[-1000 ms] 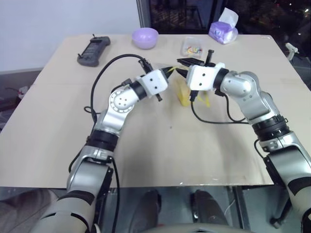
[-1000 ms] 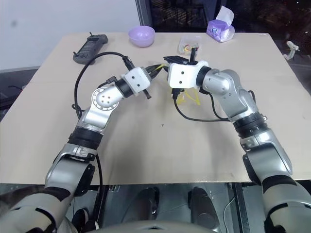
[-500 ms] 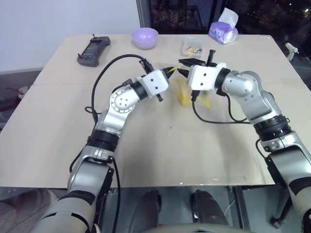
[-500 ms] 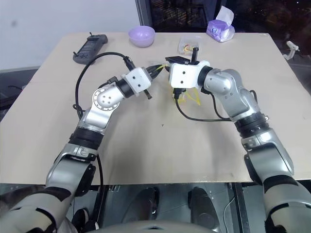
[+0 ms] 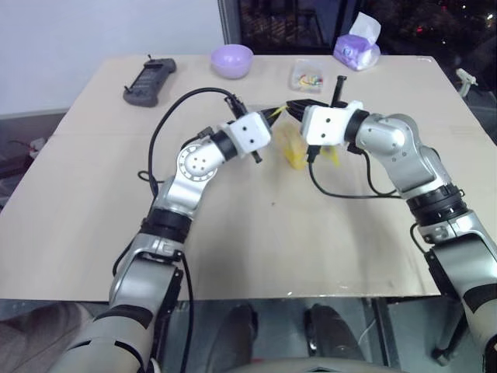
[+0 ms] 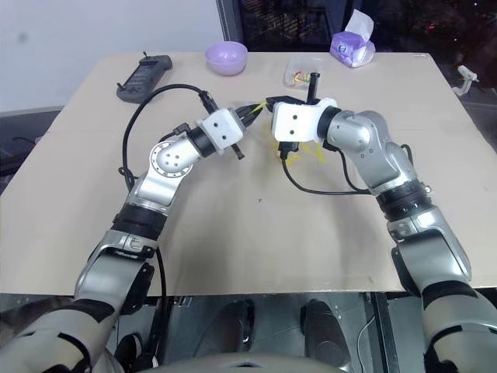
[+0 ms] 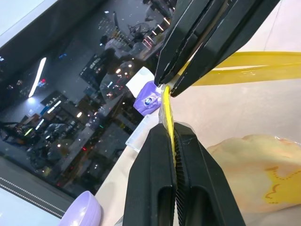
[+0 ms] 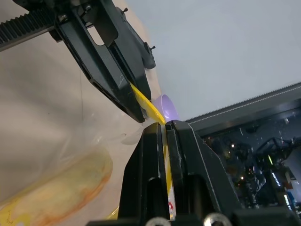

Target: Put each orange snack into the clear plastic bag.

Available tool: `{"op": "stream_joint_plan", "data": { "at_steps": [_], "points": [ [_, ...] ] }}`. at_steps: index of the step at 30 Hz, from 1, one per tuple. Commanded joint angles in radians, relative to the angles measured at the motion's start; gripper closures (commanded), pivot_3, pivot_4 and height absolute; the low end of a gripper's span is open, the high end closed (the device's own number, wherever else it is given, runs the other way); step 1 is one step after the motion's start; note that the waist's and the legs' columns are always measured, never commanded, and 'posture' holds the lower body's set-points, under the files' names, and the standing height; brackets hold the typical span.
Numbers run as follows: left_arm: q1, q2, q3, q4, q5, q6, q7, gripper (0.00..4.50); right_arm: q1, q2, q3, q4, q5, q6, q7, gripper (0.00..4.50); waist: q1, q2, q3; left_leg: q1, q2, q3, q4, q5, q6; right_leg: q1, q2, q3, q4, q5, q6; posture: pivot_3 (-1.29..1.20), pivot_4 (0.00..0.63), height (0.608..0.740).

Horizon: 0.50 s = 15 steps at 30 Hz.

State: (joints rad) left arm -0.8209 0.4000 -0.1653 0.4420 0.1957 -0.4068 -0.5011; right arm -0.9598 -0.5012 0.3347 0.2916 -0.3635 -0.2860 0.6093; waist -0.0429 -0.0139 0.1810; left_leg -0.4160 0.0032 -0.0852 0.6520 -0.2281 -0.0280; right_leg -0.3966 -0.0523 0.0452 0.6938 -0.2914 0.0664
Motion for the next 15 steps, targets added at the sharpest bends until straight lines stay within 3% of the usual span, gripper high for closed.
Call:
{"op": "stream_joint_plan", "data": {
  "at_steps": [1,15],
  "points": [
    [-0.015,0.014,0.045,-0.04,0.0,-0.038,0.064,4.5,0.006,-0.031,-0.042,-0.015,-0.004,0.014,-0.008,4.43,0.0,0.0,0.0,0.0,0.0,0.0,0.0,0.0,0.0,0.0,0.0,0.0,0.0,0.0,0.0,0.0,0.15,0.74],
    [-0.049,0.049,0.064,0.007,0.035,-0.081,0.199,4.5,0.047,-0.102,-0.1,-0.003,0.043,0.087,-0.005,4.43,0.001,0.0,0.0,0.0,0.0,0.0,0.0,0.0,0.0,0.0,0.0,0.0,0.0,0.0,0.0,0.0,0.15,0.74]
  ]
}}
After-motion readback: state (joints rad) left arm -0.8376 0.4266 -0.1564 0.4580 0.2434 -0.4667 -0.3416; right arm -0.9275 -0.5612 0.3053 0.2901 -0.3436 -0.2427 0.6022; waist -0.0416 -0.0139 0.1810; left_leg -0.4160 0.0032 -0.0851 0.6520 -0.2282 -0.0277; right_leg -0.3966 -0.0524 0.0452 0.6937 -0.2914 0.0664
